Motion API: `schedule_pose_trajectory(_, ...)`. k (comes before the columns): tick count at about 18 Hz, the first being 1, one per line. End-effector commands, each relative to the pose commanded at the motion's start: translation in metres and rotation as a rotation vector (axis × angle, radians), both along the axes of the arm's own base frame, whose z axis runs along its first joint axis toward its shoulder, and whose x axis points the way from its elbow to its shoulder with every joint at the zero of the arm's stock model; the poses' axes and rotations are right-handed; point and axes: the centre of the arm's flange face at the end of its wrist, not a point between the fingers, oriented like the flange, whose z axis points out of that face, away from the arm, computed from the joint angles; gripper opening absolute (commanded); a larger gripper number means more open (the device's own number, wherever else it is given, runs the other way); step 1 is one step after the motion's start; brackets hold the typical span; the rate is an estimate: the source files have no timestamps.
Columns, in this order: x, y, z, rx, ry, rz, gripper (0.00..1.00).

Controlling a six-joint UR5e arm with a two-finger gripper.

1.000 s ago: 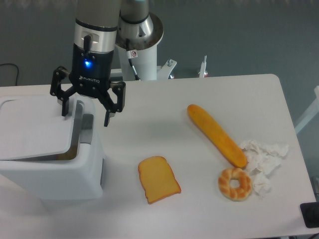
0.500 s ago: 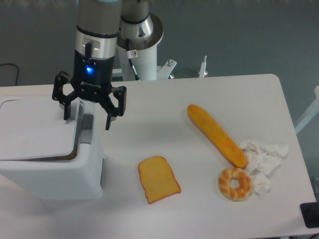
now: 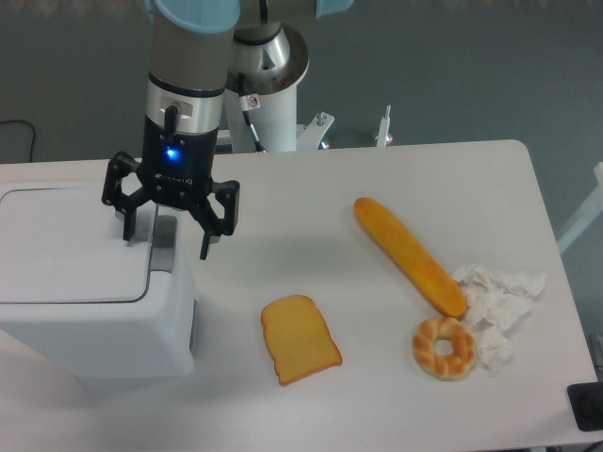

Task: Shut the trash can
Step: 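Lift the gripper off the closed lid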

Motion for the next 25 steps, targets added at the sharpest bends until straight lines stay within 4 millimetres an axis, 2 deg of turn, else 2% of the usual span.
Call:
schedule_pose_trajectory(13,-0.003,0.003,-0.006,-0.008,-0.005,-0.001,1.00)
schedule_pose_trajectory(25,-0.012,-0.004,0.005,0.002,0.006,0.028,1.00)
